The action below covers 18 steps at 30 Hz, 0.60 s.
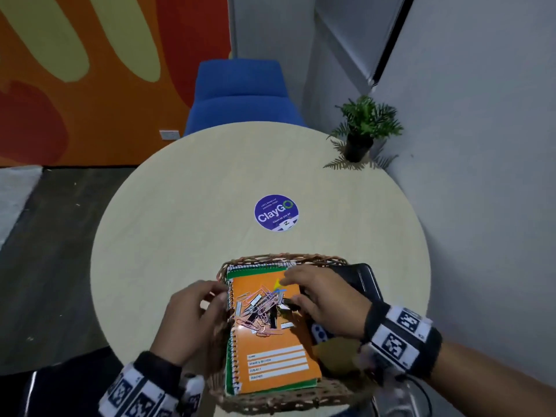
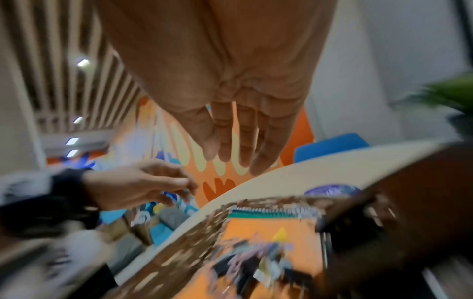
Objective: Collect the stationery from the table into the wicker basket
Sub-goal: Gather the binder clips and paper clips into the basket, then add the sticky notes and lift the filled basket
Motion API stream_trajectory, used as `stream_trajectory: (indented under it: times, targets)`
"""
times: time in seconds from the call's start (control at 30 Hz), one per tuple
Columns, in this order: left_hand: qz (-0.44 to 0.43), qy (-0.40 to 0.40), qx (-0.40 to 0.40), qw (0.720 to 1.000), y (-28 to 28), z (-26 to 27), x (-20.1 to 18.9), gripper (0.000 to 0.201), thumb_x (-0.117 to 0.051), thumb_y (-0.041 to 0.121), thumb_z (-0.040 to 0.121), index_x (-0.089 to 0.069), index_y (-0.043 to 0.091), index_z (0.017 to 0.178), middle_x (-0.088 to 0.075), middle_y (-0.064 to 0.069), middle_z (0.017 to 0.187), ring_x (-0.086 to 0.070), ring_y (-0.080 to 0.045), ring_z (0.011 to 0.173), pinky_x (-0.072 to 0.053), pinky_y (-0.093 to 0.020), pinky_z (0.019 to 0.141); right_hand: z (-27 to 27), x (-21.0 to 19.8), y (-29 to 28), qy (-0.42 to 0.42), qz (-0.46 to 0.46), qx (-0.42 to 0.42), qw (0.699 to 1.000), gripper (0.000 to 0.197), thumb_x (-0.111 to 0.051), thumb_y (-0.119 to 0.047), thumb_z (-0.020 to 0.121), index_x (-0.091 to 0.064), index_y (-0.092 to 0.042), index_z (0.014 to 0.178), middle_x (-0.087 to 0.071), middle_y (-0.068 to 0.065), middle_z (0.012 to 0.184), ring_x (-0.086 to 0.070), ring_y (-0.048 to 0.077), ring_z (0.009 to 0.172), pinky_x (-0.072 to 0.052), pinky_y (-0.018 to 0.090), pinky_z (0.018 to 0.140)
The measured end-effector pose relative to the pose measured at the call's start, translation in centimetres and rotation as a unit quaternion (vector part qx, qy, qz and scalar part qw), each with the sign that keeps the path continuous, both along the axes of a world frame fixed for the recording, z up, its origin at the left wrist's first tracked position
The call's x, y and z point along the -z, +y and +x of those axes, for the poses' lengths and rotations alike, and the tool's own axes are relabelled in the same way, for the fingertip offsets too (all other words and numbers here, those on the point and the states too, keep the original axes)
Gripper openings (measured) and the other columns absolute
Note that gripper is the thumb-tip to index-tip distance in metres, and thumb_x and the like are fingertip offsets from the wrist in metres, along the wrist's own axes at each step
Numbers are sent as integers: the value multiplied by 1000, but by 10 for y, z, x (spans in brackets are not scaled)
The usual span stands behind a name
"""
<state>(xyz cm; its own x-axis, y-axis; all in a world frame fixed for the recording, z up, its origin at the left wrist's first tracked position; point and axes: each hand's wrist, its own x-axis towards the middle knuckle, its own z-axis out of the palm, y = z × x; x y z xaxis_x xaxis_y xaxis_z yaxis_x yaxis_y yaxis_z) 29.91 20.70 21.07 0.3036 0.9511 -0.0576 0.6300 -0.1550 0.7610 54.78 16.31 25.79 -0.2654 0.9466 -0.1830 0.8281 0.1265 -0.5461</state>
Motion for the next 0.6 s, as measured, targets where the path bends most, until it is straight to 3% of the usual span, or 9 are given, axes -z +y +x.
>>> stream_trajectory:
  times: [0.1, 0.2, 0.27, 0.3, 0.33, 0.37, 0.43, 0.53, 0.6]
  targets:
    - [12, 5, 45, 999, 35, 17, -6, 12, -63, 15, 87, -72, 21, 94, -73, 7, 90, -65, -6, 82, -55, -30, 73, 10, -9, -71, 87, -125, 60, 987, 23, -56, -26, 91, -66, -26, 112, -67, -11, 103, -60, -11, 85, -45, 6, 74]
    - [-12, 48, 166, 985, 65, 50, -6, 18, -58, 18, 92, -68, 15, 106, -72, -2, 104, -64, -15, 95, -51, -36, 91, 13, 18, -131, -20, -123, 52, 991, 29, -45, -32, 89, -69, -47, 87, -68, -26, 88, -51, -24, 86, -24, -9, 85]
    - [-23, 131, 228, 964, 85, 74, -1, 30, -51, 24, 96, -61, 14, 122, -65, -5, 123, -59, -20, 112, -45, -32, 99, 20, 64, -158, -83, -179, 104, 975, 41, -43, -34, 89, -56, -62, 62, -52, -31, 76, -57, -8, 105, -28, 2, 98]
    - [-27, 172, 238, 956, 96, 85, 3, 35, -47, 26, 97, -55, 15, 129, -60, -7, 131, -55, -22, 120, -41, -32, 101, 19, 83, -169, -5, -268, 130, 955, 44, -45, -34, 90, -53, -67, 62, -49, -27, 81, -57, 10, 115, -36, 18, 106]
    - [-31, 210, 241, 947, 105, 94, 6, 39, -44, 27, 98, -50, 16, 135, -55, -8, 137, -51, -25, 125, -38, -33, 103, 16, 98, -175, 62, -307, 121, 942, 38, -48, -35, 89, -57, -67, 72, -53, -18, 88, -58, 20, 116, -42, 31, 106]
    - [-37, 246, 249, 936, 112, 101, 9, 42, -41, 28, 99, -45, 16, 139, -52, -9, 141, -48, -26, 128, -37, -34, 105, 16, 101, -180, 73, -276, 115, 951, 26, -51, -35, 88, -64, -57, 91, -60, -10, 93, -63, 20, 110, -45, 33, 103]
    - [-59, 297, 274, 913, 120, 112, 16, 43, -36, 31, 101, -44, 14, 140, -50, -12, 142, -47, -28, 129, -36, -34, 105, 11, 92, -188, 190, -269, 183, 926, 28, -57, -33, 90, -61, -33, 118, -69, 5, 98, -65, 10, 101, -47, 24, 98]
    - [-100, 305, 302, 898, 120, 115, 25, 43, -32, 34, 102, -60, 5, 118, -61, -17, 126, -57, -26, 108, -41, -33, 93, 3, 79, -168, 309, -263, 215, 888, 44, -51, -56, 87, -47, -34, 125, -58, 5, 109, -58, 11, 99, -39, 22, 95]
    - [-101, 305, 296, 899, 117, 112, 31, 43, -31, 34, 102, -62, 4, 103, -65, -18, 115, -56, -23, 94, -39, -30, 82, 6, 82, -164, 358, -272, 224, 865, 45, -48, -42, 95, -36, -25, 135, -48, 5, 106, -49, 10, 88, -39, 20, 90]
